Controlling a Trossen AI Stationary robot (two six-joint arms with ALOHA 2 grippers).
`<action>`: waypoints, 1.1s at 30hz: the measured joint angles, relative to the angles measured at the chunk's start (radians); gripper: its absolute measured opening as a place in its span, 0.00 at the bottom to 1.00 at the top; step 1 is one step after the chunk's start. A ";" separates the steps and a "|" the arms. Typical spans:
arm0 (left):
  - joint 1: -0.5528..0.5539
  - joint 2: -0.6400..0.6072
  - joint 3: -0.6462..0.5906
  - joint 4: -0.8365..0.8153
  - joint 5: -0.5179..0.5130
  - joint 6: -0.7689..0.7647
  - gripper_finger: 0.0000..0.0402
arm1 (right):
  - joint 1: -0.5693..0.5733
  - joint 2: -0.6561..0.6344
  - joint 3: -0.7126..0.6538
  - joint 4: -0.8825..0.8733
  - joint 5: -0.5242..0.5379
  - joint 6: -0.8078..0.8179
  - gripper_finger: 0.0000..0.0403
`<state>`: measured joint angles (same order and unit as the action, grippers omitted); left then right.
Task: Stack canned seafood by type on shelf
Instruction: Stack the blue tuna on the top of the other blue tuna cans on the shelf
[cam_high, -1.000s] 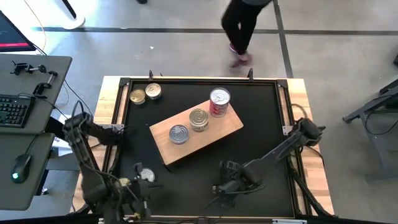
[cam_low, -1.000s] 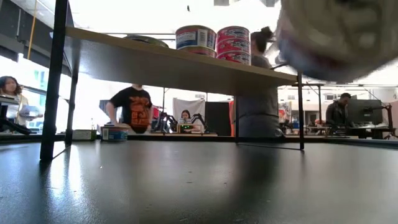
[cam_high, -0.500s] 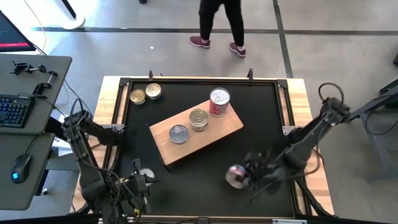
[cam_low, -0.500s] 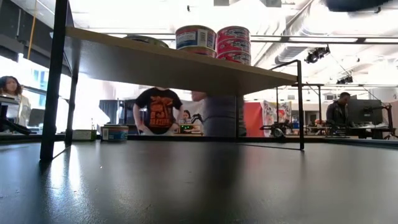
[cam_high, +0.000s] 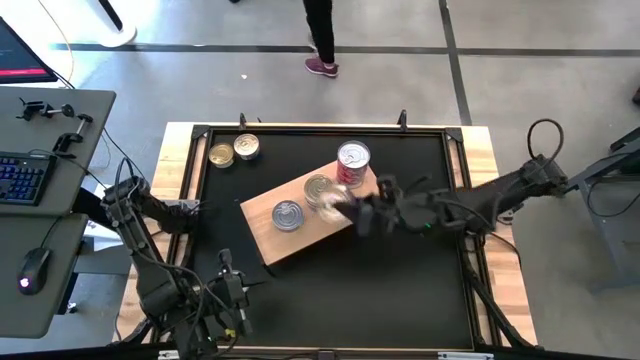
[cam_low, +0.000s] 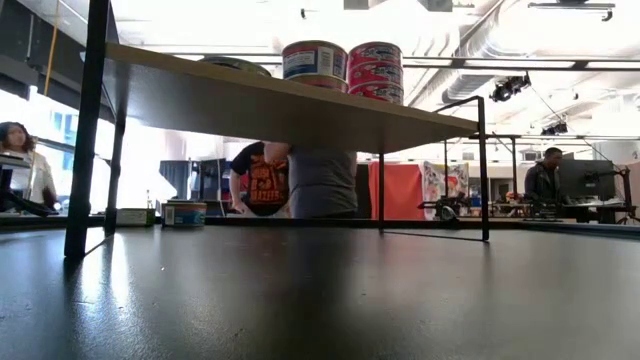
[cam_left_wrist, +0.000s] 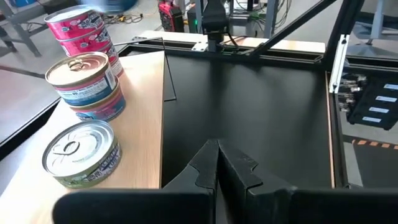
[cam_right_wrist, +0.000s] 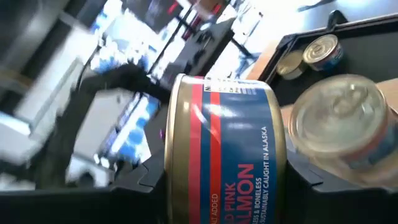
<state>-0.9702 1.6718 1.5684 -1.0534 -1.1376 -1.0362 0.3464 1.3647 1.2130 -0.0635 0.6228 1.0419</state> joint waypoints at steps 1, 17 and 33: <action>0.004 0.000 0.000 0.000 0.001 0.001 0.00 | -0.024 0.013 0.005 0.017 -0.008 0.018 0.42; 0.006 0.000 0.000 0.001 0.030 0.127 0.00 | -0.082 0.240 0.143 0.061 0.158 0.216 0.42; 0.009 -0.003 0.000 0.004 0.160 0.290 0.00 | -0.119 0.290 0.169 -0.088 0.286 0.416 0.42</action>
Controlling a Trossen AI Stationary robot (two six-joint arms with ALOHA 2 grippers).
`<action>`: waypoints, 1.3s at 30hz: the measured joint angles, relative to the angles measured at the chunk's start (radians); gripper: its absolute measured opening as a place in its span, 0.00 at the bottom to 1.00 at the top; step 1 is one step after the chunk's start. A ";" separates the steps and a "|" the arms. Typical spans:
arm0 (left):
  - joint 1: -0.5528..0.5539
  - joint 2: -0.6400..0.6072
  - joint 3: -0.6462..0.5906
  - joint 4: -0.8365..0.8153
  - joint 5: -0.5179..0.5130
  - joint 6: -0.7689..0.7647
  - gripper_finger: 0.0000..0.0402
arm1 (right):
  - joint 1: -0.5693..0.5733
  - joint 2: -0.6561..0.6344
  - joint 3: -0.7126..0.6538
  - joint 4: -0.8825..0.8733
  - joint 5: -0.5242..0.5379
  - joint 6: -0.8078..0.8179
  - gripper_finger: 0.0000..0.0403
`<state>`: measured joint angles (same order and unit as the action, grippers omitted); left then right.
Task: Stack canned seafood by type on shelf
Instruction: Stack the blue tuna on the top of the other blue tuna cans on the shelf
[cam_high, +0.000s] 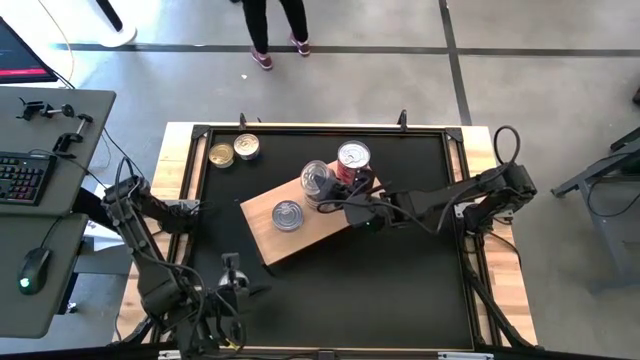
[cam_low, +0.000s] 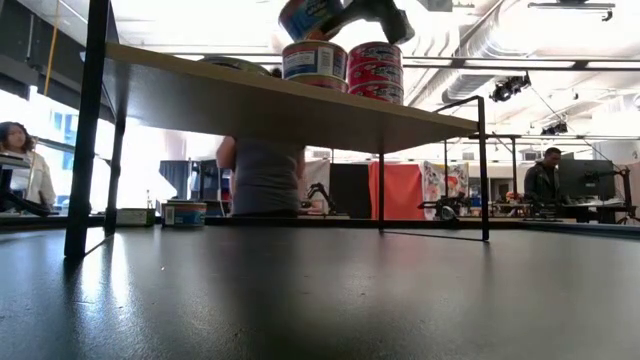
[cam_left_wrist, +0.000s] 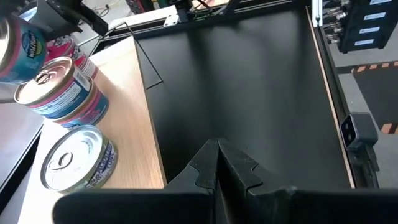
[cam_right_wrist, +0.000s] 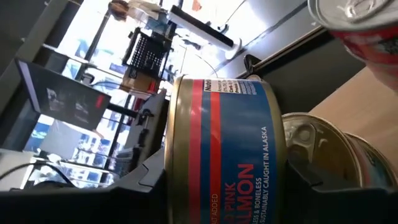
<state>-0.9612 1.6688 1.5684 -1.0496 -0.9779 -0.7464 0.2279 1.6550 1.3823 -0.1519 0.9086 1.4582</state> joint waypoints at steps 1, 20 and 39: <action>0.002 0.000 0.000 0.000 0.000 0.000 0.00 | -0.002 0.000 0.000 0.001 0.001 0.000 0.42; 0.025 -0.001 0.000 0.004 0.002 -0.114 0.00 | -0.065 0.022 0.000 -0.031 -0.162 0.002 0.52; 0.025 -0.001 0.000 0.007 0.003 -0.116 0.00 | -0.058 0.021 0.000 -0.037 -0.249 -0.072 0.54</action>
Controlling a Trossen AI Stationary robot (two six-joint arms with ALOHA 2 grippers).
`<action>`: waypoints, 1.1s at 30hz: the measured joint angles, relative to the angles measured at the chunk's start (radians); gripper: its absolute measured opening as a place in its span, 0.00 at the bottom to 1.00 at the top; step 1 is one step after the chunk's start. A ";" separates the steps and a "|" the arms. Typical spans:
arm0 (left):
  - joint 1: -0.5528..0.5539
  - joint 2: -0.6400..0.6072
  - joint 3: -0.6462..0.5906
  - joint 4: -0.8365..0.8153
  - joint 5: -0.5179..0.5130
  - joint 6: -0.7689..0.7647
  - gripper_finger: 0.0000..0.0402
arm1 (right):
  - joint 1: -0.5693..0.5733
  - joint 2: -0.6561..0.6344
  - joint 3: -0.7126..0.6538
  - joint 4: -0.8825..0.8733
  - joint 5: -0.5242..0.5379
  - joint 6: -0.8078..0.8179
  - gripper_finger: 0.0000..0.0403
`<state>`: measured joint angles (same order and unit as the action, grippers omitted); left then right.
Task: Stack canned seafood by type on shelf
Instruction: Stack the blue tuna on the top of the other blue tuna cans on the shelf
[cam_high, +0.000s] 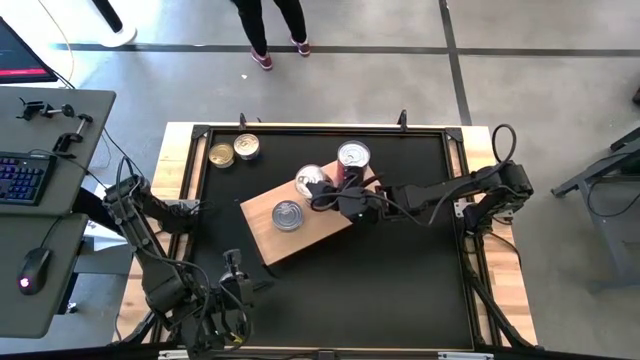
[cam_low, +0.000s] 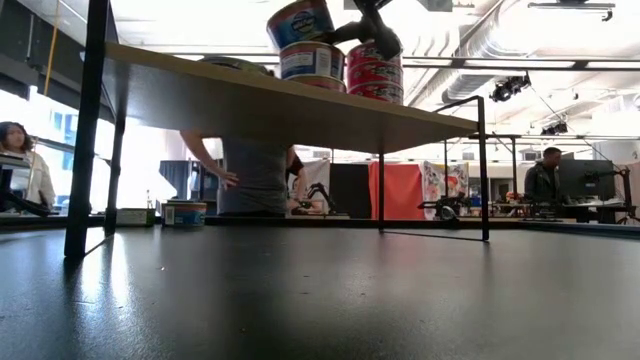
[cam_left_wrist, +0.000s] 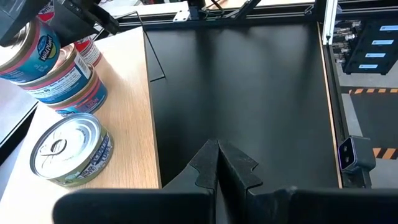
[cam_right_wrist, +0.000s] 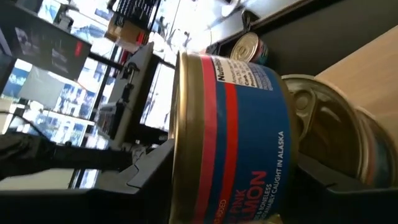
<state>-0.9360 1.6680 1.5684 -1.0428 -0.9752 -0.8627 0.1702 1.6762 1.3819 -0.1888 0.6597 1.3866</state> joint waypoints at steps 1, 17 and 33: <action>0.000 0.000 0.000 0.000 0.000 0.000 0.00 | -0.001 0.000 0.000 0.001 -0.011 0.000 0.54; 0.000 0.000 0.000 0.000 0.001 0.000 0.00 | 0.000 -0.001 0.000 0.001 -0.007 -0.137 0.54; 0.000 0.000 0.000 0.000 0.001 0.001 0.00 | -0.007 -0.001 0.000 -0.001 -0.040 -0.084 0.54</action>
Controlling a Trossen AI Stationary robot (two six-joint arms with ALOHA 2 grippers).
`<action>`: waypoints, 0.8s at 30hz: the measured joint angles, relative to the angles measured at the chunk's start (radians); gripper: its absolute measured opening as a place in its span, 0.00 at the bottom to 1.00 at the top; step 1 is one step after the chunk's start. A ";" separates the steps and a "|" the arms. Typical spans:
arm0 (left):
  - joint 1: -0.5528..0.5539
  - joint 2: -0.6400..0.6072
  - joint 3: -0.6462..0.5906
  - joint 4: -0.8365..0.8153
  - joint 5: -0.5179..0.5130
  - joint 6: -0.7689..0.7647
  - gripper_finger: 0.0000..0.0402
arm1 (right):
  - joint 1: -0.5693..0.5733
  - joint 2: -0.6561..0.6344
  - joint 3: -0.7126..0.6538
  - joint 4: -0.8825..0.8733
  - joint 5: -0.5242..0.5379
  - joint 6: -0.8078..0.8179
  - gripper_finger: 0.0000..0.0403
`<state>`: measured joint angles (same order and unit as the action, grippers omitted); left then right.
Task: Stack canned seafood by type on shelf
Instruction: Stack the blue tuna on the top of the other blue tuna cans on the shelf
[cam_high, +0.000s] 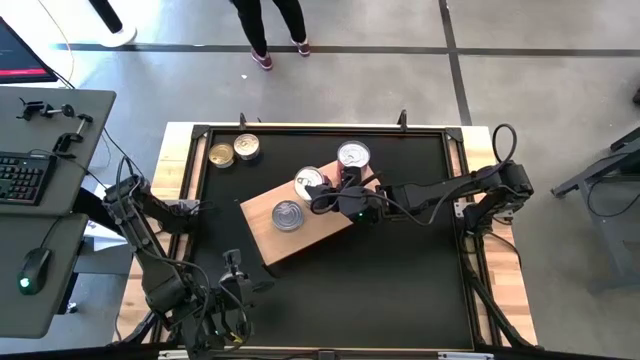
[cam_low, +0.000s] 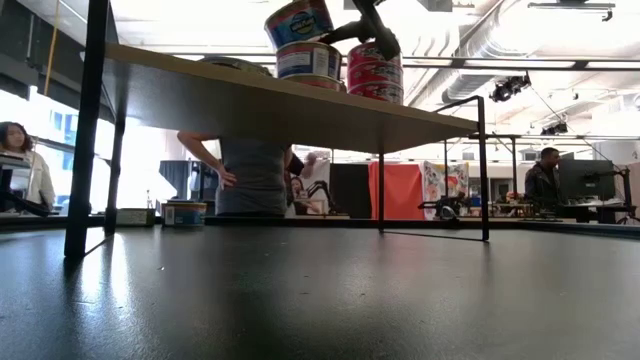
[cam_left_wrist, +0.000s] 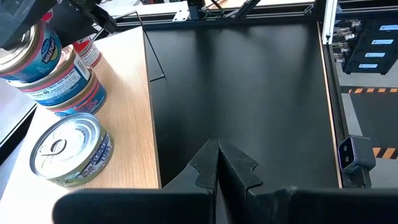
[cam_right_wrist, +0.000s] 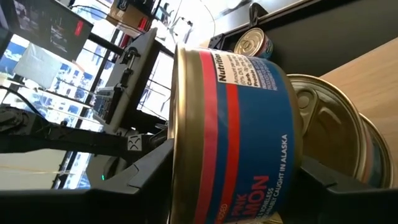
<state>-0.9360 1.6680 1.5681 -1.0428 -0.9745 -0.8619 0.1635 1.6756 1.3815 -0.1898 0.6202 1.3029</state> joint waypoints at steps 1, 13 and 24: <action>0.000 0.000 0.000 0.000 0.000 0.000 0.00 | 0.000 0.000 0.000 0.000 0.004 0.000 0.54; 0.000 0.000 0.000 0.000 0.000 0.000 0.00 | -0.006 0.000 -0.001 0.004 0.014 -0.007 0.54; 0.000 0.000 0.000 -0.001 0.000 0.000 0.00 | -0.006 0.000 -0.001 0.001 0.017 -0.029 0.73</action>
<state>-0.9360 1.6680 1.5681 -1.0439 -0.9745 -0.8616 0.1574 1.6756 1.3808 -0.1892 0.6373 1.2743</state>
